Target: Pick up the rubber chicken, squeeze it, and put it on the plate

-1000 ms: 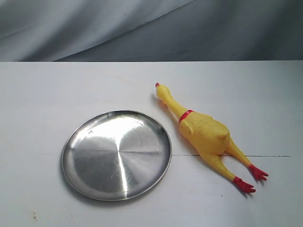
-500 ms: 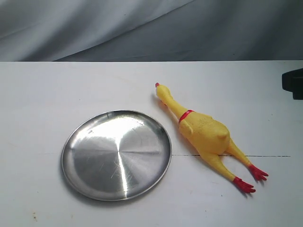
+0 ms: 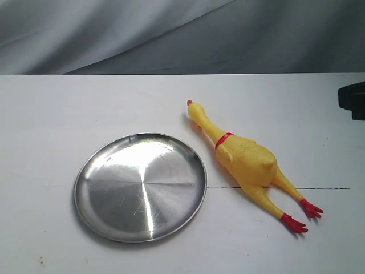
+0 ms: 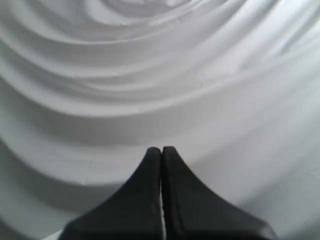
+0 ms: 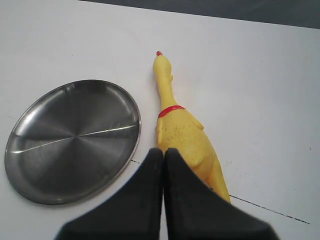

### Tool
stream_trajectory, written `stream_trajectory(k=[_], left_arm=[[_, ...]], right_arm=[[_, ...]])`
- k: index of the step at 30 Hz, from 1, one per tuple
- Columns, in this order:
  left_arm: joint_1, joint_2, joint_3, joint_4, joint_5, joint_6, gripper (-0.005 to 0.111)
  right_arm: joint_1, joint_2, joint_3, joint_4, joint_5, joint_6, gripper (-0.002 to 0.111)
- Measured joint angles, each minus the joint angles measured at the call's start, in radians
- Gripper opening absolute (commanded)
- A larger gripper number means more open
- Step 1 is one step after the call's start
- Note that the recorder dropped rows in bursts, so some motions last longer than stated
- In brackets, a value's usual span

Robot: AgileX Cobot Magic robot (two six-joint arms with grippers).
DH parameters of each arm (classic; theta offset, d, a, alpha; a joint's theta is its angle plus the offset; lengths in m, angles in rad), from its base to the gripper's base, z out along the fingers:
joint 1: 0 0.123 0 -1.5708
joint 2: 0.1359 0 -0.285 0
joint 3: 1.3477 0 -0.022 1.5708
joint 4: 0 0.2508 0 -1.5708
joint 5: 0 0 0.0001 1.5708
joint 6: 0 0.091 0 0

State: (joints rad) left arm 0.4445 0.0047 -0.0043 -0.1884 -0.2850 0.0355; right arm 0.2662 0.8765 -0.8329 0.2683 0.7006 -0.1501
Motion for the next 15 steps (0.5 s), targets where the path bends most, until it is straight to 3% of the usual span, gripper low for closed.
stream_trajectory(k=[5, 15], left_arm=[[0.000, 0.000, 0.000, -0.006, -0.029, -0.099, 0.000], [0.000, 0.082, -0.297, -0.025, 0.378, -0.155, 0.000]], right_arm=[[0.000, 0.000, 0.000, -0.047, 0.000, 0.000, 0.000], [0.000, 0.020, 0.000, -0.072, 0.000, 0.003, 0.000]])
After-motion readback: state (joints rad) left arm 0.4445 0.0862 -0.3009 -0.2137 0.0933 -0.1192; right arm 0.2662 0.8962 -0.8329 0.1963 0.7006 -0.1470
